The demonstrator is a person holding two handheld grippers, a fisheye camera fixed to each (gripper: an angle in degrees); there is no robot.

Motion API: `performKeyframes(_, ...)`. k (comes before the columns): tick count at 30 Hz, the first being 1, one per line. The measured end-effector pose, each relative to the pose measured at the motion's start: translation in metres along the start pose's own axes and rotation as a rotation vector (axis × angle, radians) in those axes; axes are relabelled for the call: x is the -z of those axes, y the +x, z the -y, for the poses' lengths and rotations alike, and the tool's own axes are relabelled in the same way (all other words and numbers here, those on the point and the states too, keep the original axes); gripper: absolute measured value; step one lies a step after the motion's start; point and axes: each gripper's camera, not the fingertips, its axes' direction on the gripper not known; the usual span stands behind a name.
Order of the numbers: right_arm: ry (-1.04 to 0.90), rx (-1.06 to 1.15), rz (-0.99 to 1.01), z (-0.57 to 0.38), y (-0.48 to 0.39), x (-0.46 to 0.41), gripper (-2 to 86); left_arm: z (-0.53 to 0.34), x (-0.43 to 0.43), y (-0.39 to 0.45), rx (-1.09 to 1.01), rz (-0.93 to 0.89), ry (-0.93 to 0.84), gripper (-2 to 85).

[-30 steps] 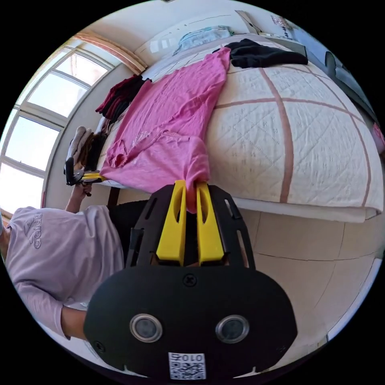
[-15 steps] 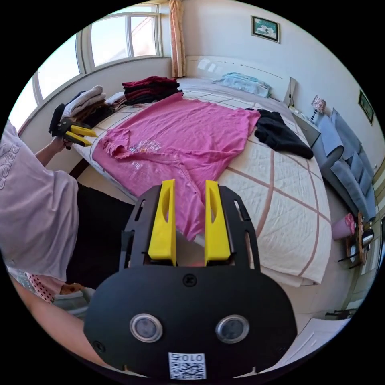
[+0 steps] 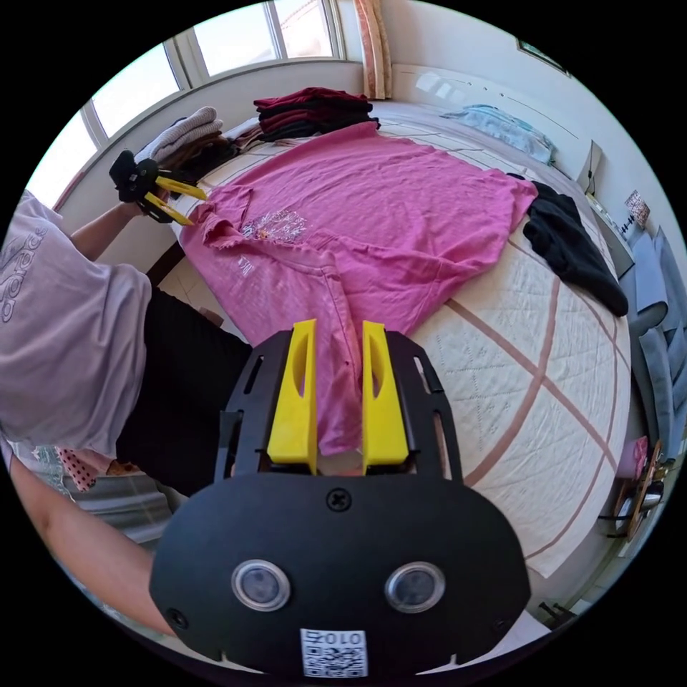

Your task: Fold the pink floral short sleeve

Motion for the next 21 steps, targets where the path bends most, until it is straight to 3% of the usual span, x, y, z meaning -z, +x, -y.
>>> performKeyframes(5,0.007,0.023,0.012,0.003,0.002,-0.001,7.4,0.002,-0.014,0.005,-0.158,0.009,0.020,9.2)
performKeyframes(11,-0.006,0.017,0.033,0.009,0.011,-0.002,3.0,-0.001,-0.029,-0.016,-0.199,-0.031,0.008,5.4)
performKeyframes(21,0.040,0.058,-0.056,0.013,0.000,0.034,1.3,-0.063,0.001,-0.088,0.106,-0.202,0.306,1.5)
